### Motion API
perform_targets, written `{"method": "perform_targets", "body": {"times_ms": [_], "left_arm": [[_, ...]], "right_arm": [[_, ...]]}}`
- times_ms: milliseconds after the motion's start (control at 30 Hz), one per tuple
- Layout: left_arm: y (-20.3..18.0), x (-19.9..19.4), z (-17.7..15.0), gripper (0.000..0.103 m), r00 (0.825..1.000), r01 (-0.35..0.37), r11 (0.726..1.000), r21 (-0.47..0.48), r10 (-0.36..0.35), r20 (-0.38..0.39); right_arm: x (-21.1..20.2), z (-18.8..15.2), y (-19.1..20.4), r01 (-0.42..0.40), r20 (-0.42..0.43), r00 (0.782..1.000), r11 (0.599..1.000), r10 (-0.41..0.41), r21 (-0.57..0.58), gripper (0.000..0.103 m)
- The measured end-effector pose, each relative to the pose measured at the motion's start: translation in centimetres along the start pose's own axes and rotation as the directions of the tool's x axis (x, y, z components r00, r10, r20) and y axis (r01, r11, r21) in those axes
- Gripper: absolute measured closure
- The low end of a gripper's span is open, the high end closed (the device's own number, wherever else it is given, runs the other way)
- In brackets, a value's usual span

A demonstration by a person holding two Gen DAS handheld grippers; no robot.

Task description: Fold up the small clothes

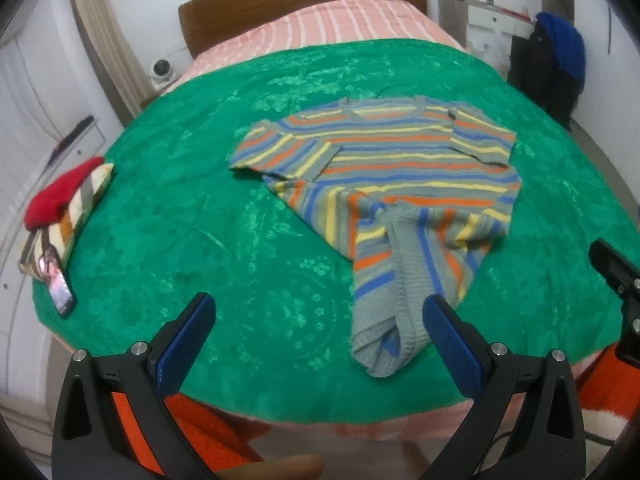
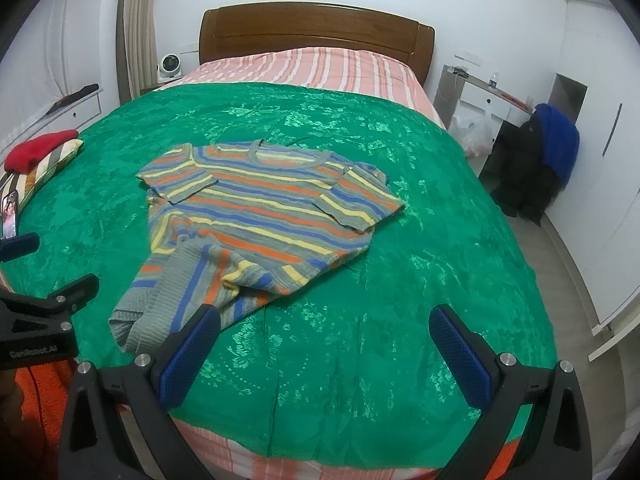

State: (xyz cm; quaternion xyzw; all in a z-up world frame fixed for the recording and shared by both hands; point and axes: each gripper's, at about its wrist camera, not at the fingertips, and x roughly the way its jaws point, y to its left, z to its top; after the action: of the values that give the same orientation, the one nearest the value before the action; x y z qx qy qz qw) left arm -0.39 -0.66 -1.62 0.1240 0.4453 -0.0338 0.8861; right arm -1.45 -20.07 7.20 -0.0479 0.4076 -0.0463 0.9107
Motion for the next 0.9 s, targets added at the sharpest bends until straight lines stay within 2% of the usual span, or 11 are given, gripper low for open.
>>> {"method": "perform_targets", "body": {"times_ms": [133,200,567,800,900], "left_arm": [[0.1,0.1,-0.1,0.0,1.0,0.019,1.0,-0.008,-0.019,-0.014],[0.1,0.2,-0.1,0.0,0.999,0.033,0.999,-0.028,-0.032,0.029],[0.4,0.7,-0.3,0.0,0.998,0.052,0.998,-0.039,-0.054,-0.031],[0.8,1.4,-0.4,0.0,0.998,0.058,0.997,-0.052,-0.059,-0.024],[1.4,2.4,-0.4,0.0,0.996,0.081,0.996,-0.043,-0.082,-0.031]], "right_arm": [[0.1,-0.1,-0.1,0.003,0.001,1.0,1.0,-0.003,0.0,0.0],[0.1,-0.1,-0.1,0.004,0.0,1.0,1.0,-0.004,0.001,0.0],[0.3,-0.1,-0.2,0.014,-0.008,1.0,1.0,-0.014,0.006,0.0],[0.3,-0.2,-0.3,0.013,-0.008,1.0,1.0,-0.013,0.007,0.0],[0.3,-0.2,-0.7,-0.023,0.007,1.0,1.0,0.023,0.018,0.0]]}}
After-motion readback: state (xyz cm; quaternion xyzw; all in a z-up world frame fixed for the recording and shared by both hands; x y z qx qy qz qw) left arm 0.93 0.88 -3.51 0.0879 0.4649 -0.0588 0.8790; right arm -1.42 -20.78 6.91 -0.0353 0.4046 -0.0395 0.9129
